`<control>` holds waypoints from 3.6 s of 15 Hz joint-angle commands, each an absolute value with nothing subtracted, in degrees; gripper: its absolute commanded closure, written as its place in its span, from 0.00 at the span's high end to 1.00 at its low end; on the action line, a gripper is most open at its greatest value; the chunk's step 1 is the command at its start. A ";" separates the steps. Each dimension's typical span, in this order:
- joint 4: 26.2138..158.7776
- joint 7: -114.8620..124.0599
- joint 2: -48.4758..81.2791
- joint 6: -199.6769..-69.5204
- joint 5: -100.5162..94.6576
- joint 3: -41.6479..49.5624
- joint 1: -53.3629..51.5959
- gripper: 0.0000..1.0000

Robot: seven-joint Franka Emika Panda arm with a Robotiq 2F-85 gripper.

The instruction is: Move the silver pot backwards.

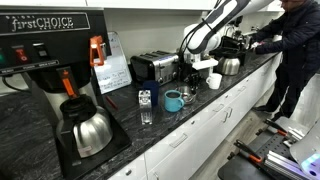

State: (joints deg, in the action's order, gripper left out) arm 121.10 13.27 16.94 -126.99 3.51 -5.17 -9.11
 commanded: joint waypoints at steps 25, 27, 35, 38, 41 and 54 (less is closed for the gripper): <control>112.69 13.12 8.74 -122.77 12.60 -4.36 -7.21 0.01; 109.39 13.52 9.93 -122.09 11.64 -5.47 -8.05 0.01; 103.84 14.25 14.03 -122.57 10.36 -8.26 -11.22 0.06; 102.95 13.96 14.70 -122.01 10.22 -8.18 -11.18 0.06; 102.65 13.94 14.71 -121.43 10.22 -8.16 -11.17 0.06; 90.21 14.64 22.81 -123.48 7.58 -9.75 -15.51 0.01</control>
